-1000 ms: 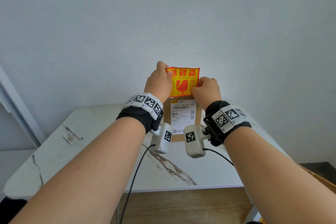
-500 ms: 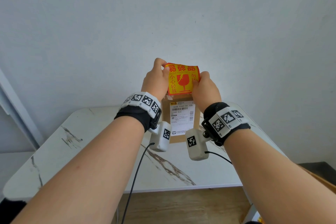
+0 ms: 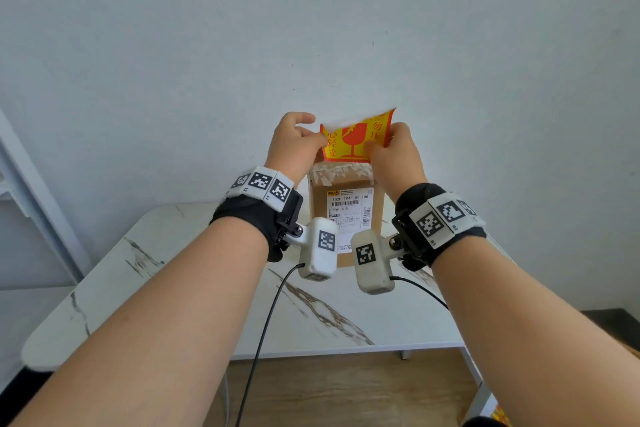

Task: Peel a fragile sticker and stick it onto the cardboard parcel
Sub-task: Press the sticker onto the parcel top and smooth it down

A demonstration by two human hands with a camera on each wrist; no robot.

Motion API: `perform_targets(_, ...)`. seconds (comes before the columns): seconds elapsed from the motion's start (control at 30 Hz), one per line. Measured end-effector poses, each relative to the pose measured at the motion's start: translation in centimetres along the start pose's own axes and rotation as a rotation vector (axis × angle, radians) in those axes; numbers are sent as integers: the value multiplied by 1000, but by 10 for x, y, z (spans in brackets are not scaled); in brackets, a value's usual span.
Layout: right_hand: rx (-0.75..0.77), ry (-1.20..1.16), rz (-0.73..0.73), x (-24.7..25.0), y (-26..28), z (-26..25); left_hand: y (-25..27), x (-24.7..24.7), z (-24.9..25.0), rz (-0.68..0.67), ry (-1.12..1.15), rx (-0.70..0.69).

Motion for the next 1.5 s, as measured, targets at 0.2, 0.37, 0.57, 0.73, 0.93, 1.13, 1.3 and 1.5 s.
perform_targets(0.2, -7, 74, 59, 6, 5, 6, 6, -1, -8, -22, 45, 108)
perform_targets(0.37, 7, 116, 55, 9, 5, 12, 9, 4, -13, -3, -3, 142)
perform_targets(0.57, 48, 202, 31, 9, 5, 18, 9, 9, -25, 42, -168, 169)
perform_targets(0.73, 35, 251, 5, 6, 4, 25, 8, 8, -33, 46, -248, 170)
perform_targets(0.93, 44, 292, 3, 5, 3, 28, 6, 9, -33, 60, -321, 142)
perform_targets(1.13, 64, 329, 22, 2, 5, 28, 6, 9, -33, 54, -344, 136)
perform_targets(1.3, 77, 358, 21, 2, 6, 27, 7, 9, -32, 45, -372, 130)
perform_targets(1.5, 88, 384, -8, -1, 3, 28, 13, 3, -27, 68, -486, 53)
Point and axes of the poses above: each hand's wrist, its own y-axis away from the middle knuckle, its own x-axis out of the back of the hand, z = x × y, the point moved 3 cm from there along -y, towards the middle knuckle, and after that the axes turned 5 degrees about y, right-handed, at the moved point
